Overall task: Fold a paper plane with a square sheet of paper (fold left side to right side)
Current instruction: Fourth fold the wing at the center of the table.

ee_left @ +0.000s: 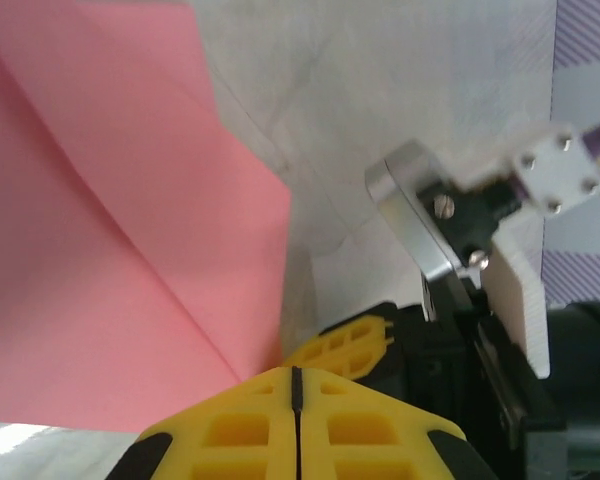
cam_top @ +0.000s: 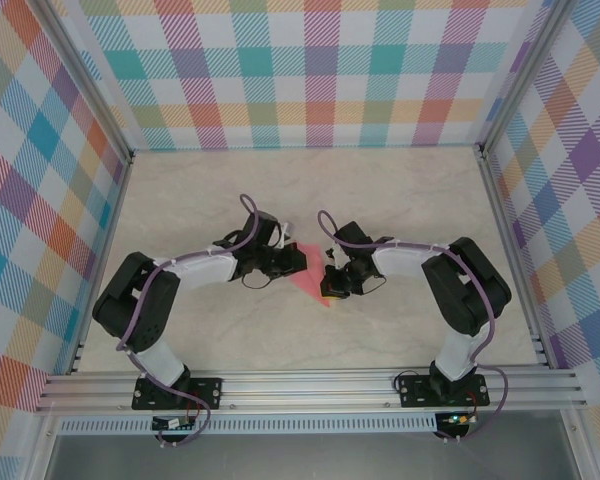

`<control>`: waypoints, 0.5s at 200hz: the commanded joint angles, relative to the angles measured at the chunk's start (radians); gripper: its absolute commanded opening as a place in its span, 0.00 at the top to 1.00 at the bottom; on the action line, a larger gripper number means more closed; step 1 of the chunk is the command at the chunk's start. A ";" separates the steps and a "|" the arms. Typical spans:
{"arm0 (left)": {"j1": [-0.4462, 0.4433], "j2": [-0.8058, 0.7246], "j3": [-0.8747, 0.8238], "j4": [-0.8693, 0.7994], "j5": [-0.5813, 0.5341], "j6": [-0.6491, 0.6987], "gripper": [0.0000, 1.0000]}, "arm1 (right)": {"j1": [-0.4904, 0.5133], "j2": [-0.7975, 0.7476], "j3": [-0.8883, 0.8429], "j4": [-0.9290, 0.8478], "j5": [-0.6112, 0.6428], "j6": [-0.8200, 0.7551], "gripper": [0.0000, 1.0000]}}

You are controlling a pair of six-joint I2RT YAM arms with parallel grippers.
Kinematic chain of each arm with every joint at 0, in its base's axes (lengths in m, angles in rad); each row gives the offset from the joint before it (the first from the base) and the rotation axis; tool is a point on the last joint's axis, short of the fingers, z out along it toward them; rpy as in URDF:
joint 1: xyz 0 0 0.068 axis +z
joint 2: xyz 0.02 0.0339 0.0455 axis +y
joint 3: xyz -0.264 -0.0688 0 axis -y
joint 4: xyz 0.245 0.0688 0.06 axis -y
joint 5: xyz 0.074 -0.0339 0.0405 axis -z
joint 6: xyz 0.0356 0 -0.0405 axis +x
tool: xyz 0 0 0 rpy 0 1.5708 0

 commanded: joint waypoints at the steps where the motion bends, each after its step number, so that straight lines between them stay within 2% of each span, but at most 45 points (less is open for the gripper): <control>1: -0.039 0.044 -0.001 0.093 0.042 -0.008 0.95 | -0.004 0.071 -0.036 -0.092 0.122 -0.022 1.00; 100: -0.063 0.188 0.046 0.147 0.040 -0.027 0.96 | -0.003 0.071 -0.033 -0.105 0.125 -0.030 1.00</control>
